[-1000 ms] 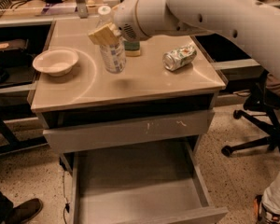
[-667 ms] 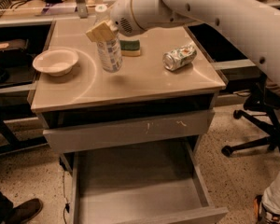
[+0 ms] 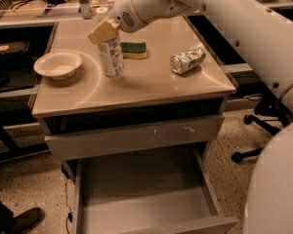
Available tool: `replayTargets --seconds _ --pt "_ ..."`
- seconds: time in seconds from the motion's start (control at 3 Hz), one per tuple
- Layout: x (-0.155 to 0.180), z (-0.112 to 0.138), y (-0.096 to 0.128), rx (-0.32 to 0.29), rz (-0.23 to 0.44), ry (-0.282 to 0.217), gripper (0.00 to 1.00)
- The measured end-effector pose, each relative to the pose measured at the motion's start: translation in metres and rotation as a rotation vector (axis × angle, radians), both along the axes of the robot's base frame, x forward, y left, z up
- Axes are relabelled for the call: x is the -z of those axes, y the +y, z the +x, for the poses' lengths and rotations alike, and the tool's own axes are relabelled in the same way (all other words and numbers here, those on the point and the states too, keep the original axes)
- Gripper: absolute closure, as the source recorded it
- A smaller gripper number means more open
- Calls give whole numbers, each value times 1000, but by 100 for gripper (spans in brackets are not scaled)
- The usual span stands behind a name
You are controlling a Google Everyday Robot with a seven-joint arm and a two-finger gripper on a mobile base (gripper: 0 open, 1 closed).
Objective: Pick blue plastic bottle from middle drawer and place on counter
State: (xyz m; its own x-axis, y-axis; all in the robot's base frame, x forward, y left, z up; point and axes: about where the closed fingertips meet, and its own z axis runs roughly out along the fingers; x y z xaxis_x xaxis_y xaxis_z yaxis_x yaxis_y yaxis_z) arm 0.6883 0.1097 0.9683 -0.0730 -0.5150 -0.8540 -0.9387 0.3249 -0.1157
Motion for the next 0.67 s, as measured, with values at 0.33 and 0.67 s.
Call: replayTargets --seconds 0.33,0.67 --pt "12 5 2 -50 -8 60 100" --pt "28 8 0 -72 -5 104 100"
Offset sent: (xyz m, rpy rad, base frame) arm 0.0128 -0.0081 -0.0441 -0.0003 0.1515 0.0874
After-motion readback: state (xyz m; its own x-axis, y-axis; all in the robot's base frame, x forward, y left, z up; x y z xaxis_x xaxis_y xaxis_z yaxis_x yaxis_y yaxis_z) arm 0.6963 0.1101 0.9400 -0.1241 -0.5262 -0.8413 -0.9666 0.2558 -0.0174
